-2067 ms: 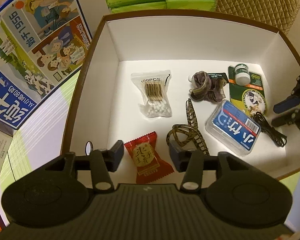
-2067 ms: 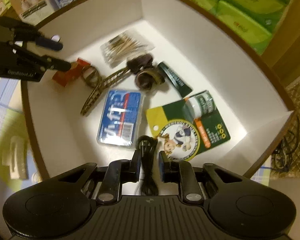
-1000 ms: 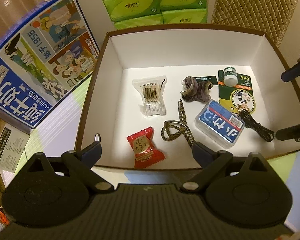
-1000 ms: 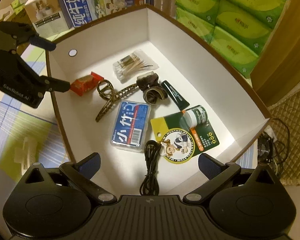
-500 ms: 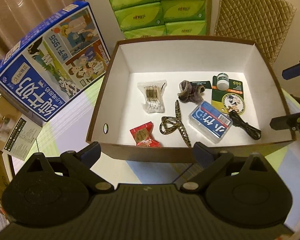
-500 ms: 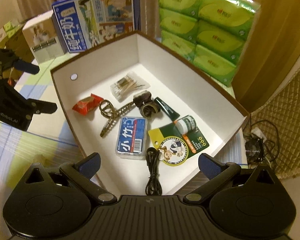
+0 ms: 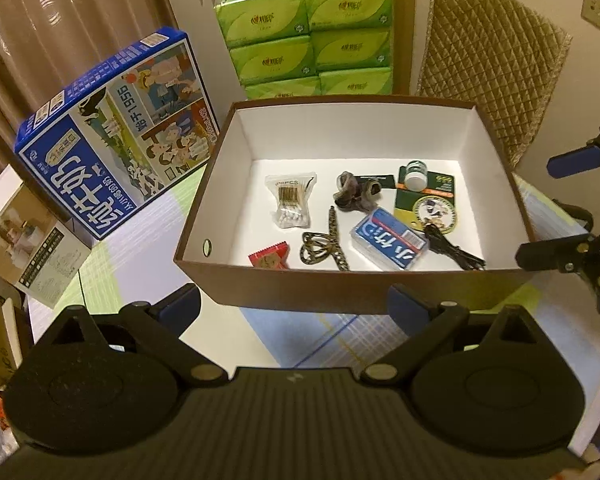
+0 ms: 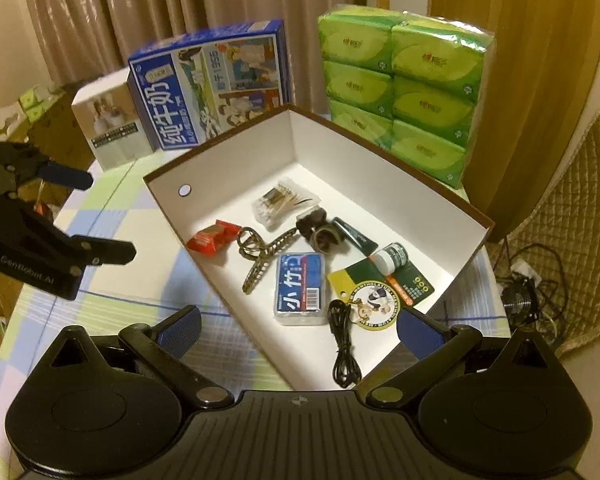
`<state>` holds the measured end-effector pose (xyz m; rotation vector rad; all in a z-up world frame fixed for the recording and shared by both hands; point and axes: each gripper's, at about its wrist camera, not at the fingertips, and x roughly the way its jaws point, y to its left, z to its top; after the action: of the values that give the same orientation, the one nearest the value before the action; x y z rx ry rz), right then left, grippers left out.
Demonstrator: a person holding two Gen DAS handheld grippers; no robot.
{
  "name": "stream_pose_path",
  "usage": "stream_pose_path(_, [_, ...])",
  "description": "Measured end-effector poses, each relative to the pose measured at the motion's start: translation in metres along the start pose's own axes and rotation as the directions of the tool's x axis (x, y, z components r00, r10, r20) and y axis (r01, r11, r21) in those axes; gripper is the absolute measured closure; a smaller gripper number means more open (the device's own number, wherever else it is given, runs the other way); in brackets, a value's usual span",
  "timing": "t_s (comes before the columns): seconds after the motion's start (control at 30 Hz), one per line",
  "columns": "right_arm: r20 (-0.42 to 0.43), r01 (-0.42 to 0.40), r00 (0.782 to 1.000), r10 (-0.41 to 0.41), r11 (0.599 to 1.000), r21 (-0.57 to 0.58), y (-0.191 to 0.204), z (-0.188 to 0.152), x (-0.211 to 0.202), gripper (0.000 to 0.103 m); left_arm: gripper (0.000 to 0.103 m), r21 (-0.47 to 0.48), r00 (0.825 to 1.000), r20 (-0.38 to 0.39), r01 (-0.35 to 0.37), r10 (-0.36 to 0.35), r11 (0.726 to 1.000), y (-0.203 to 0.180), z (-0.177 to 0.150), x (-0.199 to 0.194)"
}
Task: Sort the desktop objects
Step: 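Withdraw both tools from the box toward the pill bottle and hair clip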
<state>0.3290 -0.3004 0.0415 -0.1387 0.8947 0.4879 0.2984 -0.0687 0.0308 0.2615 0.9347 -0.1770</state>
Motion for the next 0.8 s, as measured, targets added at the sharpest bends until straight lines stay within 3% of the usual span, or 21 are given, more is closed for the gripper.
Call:
stream_pose_path(0.37, [0.058,0.051,0.997,-0.051,0.999,0.008,0.024,-0.031,-0.024,0.002,0.005,-0.08,0.998,0.057,0.01,-0.005,0.997,-0.008,-0.042,-0.039])
stream_pose_path(0.8, [0.058,0.0,0.998,-0.002,0.999,0.04,0.048,-0.057,-0.038,0.002,0.004,-0.139,0.997,0.07,0.004,0.005,0.99,-0.015,-0.085,-0.067])
